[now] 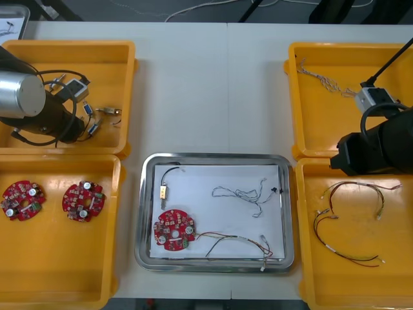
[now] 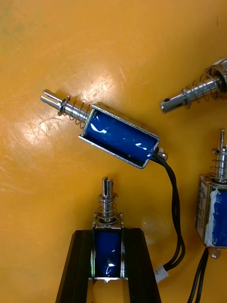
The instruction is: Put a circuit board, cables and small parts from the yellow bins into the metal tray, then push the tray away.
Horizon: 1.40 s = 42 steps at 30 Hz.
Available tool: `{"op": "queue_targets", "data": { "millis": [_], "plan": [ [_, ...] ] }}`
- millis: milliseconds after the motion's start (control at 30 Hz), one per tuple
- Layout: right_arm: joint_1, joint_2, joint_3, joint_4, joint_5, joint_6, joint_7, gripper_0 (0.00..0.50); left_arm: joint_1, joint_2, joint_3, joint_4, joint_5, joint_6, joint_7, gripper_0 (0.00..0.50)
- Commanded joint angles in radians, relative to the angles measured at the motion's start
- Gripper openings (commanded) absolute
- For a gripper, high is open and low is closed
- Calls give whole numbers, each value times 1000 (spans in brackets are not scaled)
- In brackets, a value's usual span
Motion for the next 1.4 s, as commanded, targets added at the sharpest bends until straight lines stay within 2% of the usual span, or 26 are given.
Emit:
{"op": "queue_targets", "data": {
  "millis": [33,300,500,633,1033,1200,1400],
  "plan": [
    [40,-57,-27,-34,30,3,-49,500,6,-15,-3,-9,7,-6,11,0],
    [95,-89,-44,-34,50,3,-51,500,-43,45,1,-36,18,87,37,0],
    [152,-103,-80,-34,47,3,-38,500,-81,116,0,-79,91,168,100,0],
    [184,-106,-103,-33,51,3,-32,500,-124,147,6,-122,120,268,185,0],
    [224,-111,-123,-19,79,-16,12,500,-147,151,9,-256,111,414,407,0],
    [236,-112,-142,18,64,-56,45,500,-147,147,7,-309,136,478,501,0],
    [238,-112,-163,41,53,-62,83,500,-146,134,-22,-392,200,534,675,0]
  ]
}}
